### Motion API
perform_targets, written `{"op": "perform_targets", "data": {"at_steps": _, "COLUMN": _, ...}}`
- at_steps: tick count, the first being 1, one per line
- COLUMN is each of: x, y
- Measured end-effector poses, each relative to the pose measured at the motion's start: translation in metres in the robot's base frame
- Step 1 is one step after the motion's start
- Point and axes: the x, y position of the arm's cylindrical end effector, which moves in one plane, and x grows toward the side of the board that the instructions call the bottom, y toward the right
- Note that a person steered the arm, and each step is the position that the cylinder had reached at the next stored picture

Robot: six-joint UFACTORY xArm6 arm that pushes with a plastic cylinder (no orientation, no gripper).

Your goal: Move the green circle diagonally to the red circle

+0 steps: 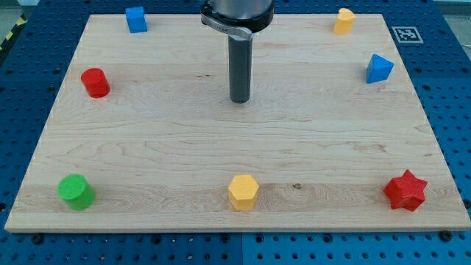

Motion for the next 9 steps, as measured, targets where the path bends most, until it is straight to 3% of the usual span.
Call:
{"op": "perform_targets", "data": {"at_steps": 2, "x": 0.024, "y": -0.006}}
{"op": "perform_targets", "data": {"at_steps": 3, "x": 0.051, "y": -0.044}}
{"op": "perform_targets", "data": {"at_steps": 5, "x": 0.067, "y": -0.179}}
{"op": "perform_targets", "data": {"at_steps": 7, "x": 0.096, "y": -0.270}}
{"op": "perform_targets", "data": {"at_steps": 9, "x": 0.162, "y": -0.274}}
